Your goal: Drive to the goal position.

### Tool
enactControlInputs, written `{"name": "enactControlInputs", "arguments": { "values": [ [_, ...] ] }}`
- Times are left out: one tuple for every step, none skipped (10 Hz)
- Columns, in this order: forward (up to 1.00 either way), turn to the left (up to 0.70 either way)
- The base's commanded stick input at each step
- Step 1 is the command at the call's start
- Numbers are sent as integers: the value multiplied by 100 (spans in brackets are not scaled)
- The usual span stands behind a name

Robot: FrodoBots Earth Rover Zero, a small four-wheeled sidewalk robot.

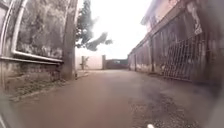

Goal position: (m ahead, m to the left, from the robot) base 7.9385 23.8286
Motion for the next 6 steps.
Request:
{"name": "enactControlInputs", "arguments": {
  "values": [
    [45,-4],
    [45,-23],
    [45,-26],
    [45,-19],
    [45,-3],
    [45,0]
  ]
}}
